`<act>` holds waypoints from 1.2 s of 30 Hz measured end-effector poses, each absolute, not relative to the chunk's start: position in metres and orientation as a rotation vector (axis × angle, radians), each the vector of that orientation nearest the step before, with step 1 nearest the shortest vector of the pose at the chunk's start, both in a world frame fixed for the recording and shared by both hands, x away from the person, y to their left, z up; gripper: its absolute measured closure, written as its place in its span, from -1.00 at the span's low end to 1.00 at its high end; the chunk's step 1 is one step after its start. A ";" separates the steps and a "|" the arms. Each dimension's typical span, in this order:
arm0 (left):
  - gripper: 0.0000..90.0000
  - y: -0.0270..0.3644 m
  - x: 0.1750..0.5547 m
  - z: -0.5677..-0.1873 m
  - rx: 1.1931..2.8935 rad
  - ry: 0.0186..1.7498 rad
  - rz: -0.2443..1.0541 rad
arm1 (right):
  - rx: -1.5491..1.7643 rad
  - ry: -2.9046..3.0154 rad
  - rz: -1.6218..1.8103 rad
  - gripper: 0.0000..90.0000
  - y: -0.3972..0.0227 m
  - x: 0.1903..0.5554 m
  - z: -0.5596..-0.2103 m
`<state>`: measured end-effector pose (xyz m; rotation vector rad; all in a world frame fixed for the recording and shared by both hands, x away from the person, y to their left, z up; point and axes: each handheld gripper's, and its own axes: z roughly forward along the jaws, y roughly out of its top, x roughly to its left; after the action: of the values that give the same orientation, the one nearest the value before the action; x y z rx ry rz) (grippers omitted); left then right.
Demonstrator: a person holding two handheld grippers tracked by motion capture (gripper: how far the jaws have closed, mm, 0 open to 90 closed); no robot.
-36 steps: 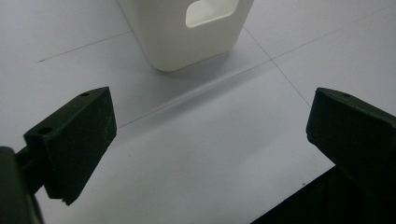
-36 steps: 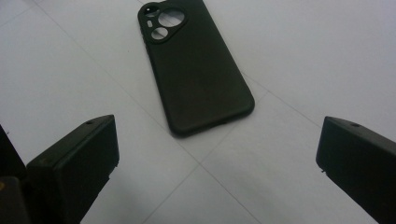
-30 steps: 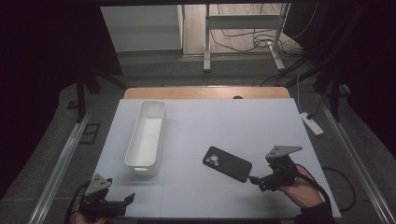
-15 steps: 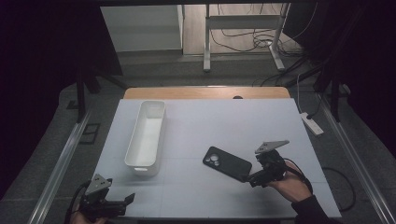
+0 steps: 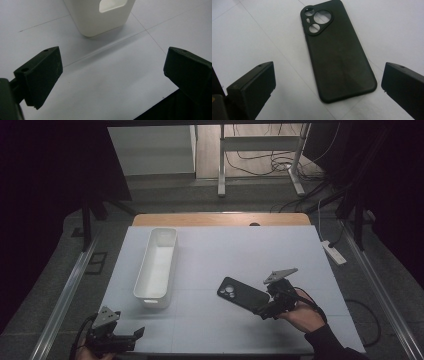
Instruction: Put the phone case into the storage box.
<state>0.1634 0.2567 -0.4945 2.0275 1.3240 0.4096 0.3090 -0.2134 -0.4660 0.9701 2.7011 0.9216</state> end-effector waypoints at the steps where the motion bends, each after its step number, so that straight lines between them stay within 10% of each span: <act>1: -0.94 0.257 0.163 -0.494 2.028 1.325 0.409 | 0.969 2.704 0.916 -1.00 -0.211 0.310 -0.466; 19: -0.93 0.256 0.164 -0.495 2.034 1.325 0.407 | 0.881 2.757 0.826 -1.00 -0.175 0.326 -0.471; 36: -0.93 0.256 0.164 -0.495 2.036 1.326 0.409 | 0.791 2.822 0.732 0.23 -0.154 0.335 -0.472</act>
<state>0.1641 0.2561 -0.4948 2.0362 1.3259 0.4088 0.3353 -0.1541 -0.4715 0.7912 2.8225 0.7315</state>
